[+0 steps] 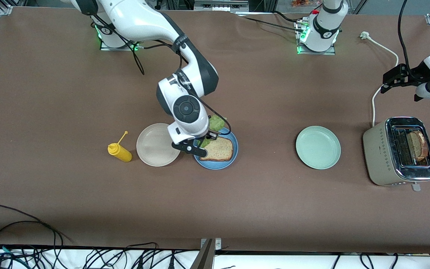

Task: Make sandwich in blue plate with both arms
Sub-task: 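Carry the lettuce with the right gripper over the bread, then lay the lettuce on the bread and open the right gripper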

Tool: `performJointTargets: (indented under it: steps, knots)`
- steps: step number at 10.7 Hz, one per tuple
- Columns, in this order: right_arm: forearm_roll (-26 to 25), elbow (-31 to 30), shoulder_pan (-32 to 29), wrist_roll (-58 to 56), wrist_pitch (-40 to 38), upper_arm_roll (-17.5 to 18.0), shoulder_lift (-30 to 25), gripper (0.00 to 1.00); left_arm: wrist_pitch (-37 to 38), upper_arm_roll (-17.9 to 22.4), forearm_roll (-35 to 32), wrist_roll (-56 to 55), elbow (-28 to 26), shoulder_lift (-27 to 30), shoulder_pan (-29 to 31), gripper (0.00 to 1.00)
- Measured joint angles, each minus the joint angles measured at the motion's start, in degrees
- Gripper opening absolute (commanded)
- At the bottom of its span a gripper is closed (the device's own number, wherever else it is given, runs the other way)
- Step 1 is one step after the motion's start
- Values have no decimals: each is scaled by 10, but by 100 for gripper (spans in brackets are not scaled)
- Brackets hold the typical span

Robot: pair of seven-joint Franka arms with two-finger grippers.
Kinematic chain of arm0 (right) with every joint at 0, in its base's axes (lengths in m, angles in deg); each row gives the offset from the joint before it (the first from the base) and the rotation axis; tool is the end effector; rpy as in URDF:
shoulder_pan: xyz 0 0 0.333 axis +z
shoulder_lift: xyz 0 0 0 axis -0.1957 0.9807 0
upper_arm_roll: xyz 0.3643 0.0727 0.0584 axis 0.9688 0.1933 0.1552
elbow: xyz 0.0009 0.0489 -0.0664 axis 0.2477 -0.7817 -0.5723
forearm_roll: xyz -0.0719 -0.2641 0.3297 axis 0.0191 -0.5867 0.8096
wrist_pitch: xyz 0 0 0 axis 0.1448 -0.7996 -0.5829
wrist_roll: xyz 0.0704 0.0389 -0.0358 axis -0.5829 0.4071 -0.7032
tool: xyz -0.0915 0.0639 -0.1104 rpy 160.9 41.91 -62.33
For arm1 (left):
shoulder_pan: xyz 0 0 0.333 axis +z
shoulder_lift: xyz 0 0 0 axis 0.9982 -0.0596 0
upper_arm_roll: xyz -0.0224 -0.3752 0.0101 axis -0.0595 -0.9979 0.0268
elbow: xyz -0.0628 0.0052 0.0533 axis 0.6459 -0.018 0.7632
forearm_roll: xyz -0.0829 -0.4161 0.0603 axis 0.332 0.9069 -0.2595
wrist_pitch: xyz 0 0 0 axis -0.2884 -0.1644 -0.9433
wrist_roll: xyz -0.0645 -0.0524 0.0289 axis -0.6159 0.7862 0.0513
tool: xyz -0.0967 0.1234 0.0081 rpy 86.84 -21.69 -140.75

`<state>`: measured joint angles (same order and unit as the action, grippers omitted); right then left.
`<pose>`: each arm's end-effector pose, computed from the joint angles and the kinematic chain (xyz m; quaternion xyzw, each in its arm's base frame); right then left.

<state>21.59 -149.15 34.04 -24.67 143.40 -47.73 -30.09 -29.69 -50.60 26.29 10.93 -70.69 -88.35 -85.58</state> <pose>0.6571 0.5329 0.2726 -0.9859 0.1599 0.0457 0.0178 0.5877 -0.0007 0.6180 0.9931 -0.1157 -0.0153 0.0094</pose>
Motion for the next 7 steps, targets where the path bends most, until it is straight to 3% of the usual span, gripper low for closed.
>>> performJointTargets:
  steps: [2, 3, 4, 5, 7]
  knots:
    - [0, 5, 3, 21, 42, 0, 23, 0, 0, 0, 0, 0, 0, 0, 0, 100]
    - [0, 6, 3, 26, 53, 0, 31, 29, 1, 0, 0, 0, 0, 0, 0, 100]
    - [0, 7, 2, 28, 57, 0, 36, 94, 1, 0, 0, 0, 0, 0, 0, 100]
    - [0, 7, 2, 30, 58, 0, 38, 100, 2, 0, 0, 0, 0, 0, 0, 100]
    - [0, 8, 2, 30, 58, 0, 38, 100, 2, 0, 0, 0, 0, 0, 0, 100]
